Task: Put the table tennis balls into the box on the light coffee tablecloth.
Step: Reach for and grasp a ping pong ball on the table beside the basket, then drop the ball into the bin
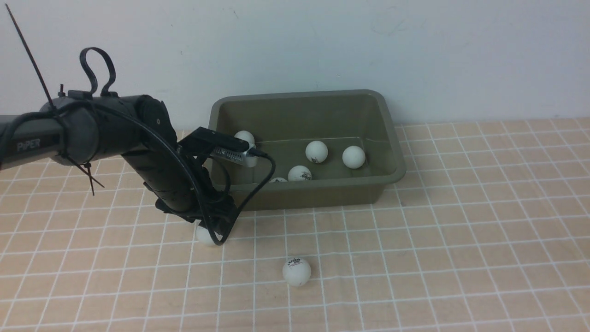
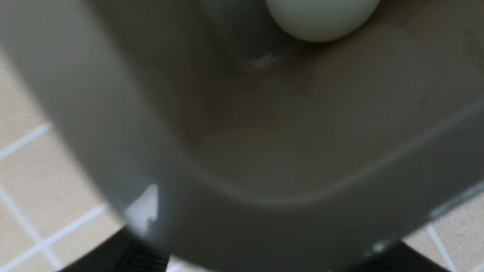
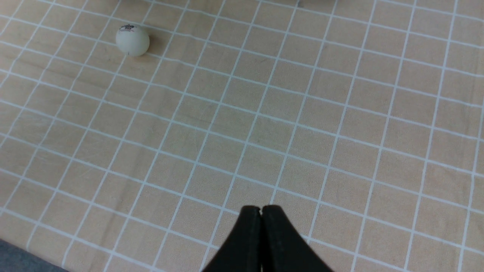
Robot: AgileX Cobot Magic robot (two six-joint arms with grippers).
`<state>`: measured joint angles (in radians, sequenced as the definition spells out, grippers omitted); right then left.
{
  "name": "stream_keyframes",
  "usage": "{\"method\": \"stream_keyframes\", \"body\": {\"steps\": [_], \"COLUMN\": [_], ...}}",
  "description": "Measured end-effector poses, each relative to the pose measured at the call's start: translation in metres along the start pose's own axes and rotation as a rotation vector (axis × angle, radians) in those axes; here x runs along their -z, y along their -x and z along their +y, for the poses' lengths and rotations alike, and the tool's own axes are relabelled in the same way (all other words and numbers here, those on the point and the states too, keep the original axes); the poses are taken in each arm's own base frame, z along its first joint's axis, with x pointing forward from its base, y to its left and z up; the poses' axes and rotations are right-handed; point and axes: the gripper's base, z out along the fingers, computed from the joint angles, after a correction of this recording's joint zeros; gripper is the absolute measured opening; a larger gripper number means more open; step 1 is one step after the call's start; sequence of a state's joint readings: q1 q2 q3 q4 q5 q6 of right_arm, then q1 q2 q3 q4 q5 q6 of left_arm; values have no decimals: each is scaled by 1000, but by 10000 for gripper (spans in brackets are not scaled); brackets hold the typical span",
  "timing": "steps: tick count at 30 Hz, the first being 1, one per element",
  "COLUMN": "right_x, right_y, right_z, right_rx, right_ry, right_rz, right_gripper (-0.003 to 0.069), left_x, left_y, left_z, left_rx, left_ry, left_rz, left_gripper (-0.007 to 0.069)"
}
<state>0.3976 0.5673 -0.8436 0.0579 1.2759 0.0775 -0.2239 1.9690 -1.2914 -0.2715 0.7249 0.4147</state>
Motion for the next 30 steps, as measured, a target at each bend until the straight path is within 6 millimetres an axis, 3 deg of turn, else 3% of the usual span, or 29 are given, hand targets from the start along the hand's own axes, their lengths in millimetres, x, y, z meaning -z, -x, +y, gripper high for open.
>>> {"method": "stream_keyframes", "body": {"steps": [4, 7, 13, 17, 24, 27, 30], "right_x": [0, 0, 0, 0, 0, 0, 0], "right_y": [0, 0, 0, 0, 0, 0, 0], "right_z": [0, 0, 0, 0, 0, 0, 0], "right_rx": [0, 0, 0, 0, 0, 0, 0], "right_ry": [0, 0, 0, 0, 0, 0, 0], "right_rz": [0, 0, 0, 1, 1, 1, 1], "right_gripper": [-18, -18, -18, -18, -18, -18, -18], "left_x": [-7, -8, 2, 40, 113, 123, 110], "left_y": [-1, -2, -7, 12, 67, 83, 98], "left_z": [0, 0, -5, -10, -18, -19, -15], "left_rx": [2, 12, 4, -29, -68, -75, -78], "left_ry": [-10, -14, -71, -119, -104, -110, -114], "left_rz": [15, 25, 170, 236, -54, -154, -248], "left_gripper": [423, 309, 313, 313, 313, 313, 313]}}
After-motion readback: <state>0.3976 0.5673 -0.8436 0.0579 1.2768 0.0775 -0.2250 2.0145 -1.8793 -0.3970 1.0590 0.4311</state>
